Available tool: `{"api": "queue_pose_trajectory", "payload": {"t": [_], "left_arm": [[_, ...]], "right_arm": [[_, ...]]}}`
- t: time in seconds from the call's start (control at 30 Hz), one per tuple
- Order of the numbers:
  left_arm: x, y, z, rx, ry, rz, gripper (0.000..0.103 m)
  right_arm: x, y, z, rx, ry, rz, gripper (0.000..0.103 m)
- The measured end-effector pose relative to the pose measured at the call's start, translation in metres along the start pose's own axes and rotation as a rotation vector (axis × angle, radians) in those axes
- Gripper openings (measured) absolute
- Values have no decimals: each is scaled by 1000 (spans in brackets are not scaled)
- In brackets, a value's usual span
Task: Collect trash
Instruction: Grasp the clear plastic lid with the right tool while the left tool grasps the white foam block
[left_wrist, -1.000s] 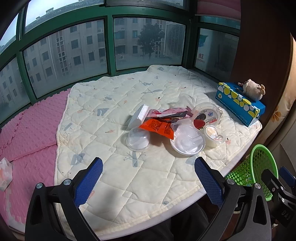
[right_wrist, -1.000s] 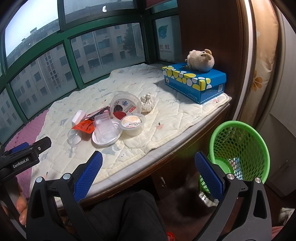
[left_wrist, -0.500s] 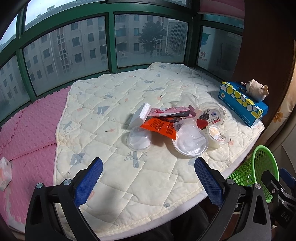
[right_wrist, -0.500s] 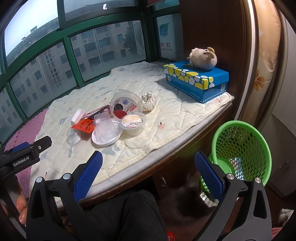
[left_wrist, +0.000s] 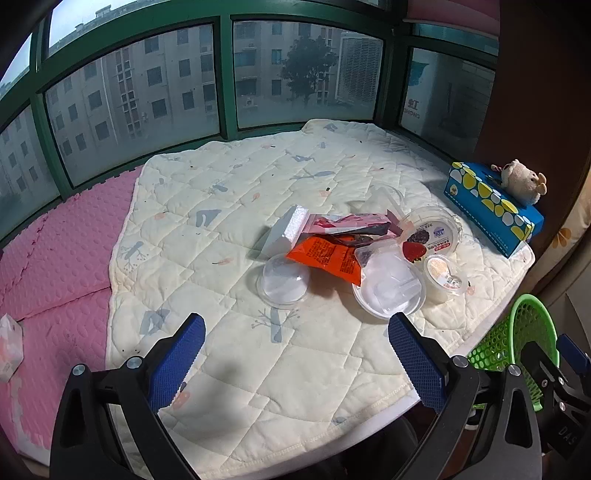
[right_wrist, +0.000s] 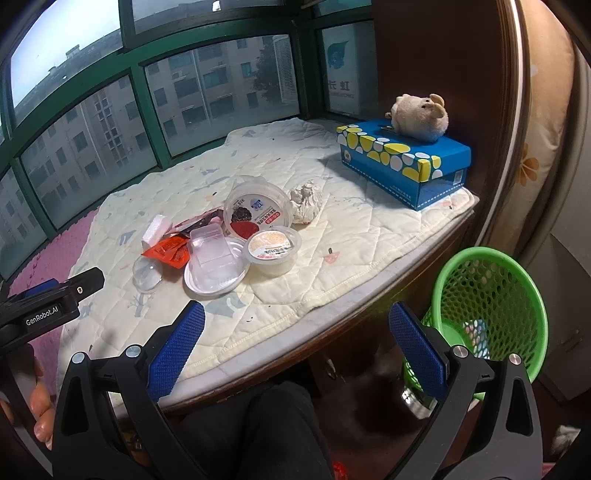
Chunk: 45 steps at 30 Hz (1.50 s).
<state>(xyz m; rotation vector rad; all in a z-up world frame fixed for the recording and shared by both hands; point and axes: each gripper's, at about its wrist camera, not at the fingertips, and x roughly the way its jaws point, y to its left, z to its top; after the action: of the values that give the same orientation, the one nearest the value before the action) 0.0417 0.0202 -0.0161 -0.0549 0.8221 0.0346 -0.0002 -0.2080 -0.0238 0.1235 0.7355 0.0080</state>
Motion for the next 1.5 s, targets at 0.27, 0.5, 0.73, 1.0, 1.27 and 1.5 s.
{"api": "queue_pose_trajectory", "payload": {"t": [0.27, 0.5, 0.73, 1.0, 1.27, 1.5], "left_arm": [[15, 12, 11, -20, 31, 19, 96], [26, 17, 21, -21, 49, 37, 96], [43, 26, 26, -35, 82, 54, 96], [61, 38, 27, -55, 120, 70, 96], [75, 37, 33, -62, 139, 54, 96], [93, 42, 56, -80, 147, -20, 96]], "right_arm": [[18, 8, 15, -37, 18, 27, 98], [37, 13, 28, -61, 34, 44, 98], [66, 9, 36, -57, 81, 66, 98], [93, 8, 47, -63, 117, 87, 98], [112, 14, 58, -95, 127, 96, 97], [124, 18, 70, -88, 129, 116, 95]]}}
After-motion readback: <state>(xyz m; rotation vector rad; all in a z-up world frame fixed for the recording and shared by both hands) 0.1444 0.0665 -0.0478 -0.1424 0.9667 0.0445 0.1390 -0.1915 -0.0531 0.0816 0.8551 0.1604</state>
